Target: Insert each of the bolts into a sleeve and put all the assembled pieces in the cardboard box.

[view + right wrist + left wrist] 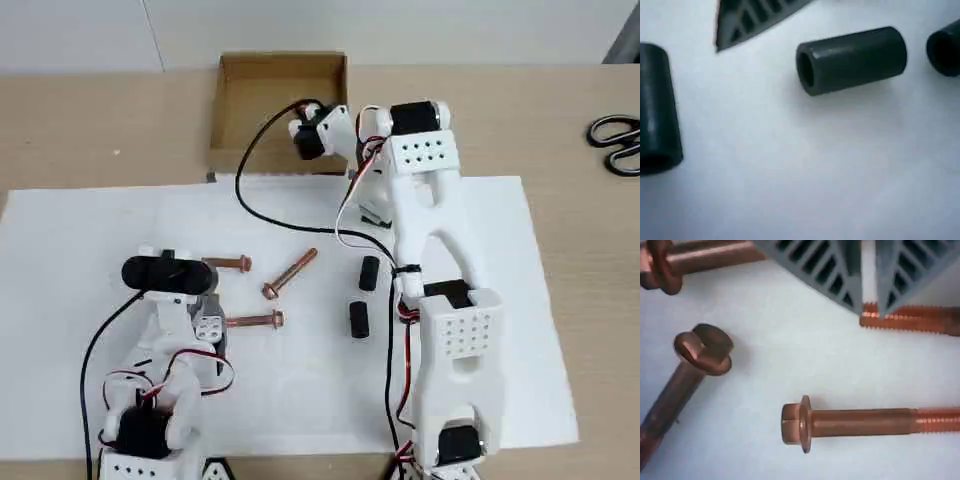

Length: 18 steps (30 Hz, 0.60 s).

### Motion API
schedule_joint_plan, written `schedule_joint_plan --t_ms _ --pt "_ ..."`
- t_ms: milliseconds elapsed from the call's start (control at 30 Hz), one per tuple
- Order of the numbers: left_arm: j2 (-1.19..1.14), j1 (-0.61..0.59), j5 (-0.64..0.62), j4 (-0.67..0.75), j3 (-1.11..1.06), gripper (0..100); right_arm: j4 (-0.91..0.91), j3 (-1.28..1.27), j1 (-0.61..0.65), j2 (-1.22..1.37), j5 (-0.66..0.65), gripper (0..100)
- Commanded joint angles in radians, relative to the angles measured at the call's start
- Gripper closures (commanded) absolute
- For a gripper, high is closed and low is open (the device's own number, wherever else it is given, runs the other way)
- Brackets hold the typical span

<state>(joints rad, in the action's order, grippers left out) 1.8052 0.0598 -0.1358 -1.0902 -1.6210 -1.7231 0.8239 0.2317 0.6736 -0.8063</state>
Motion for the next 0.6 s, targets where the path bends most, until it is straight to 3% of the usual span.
schedule_joint_plan --t_ms 0,200,567 --pt "0.011 -0.006 -0.003 0.002 0.001 99 0.007 0.0 -0.013 -0.005 -0.023 87.1" --pt "0.011 -0.038 -0.003 0.002 0.001 99 0.008 0.0 -0.013 0.048 -0.04 80.2" --pt "0.011 -0.04 -0.003 0.002 0.001 99 0.087 0.005 -0.012 0.137 -0.06 80.8"
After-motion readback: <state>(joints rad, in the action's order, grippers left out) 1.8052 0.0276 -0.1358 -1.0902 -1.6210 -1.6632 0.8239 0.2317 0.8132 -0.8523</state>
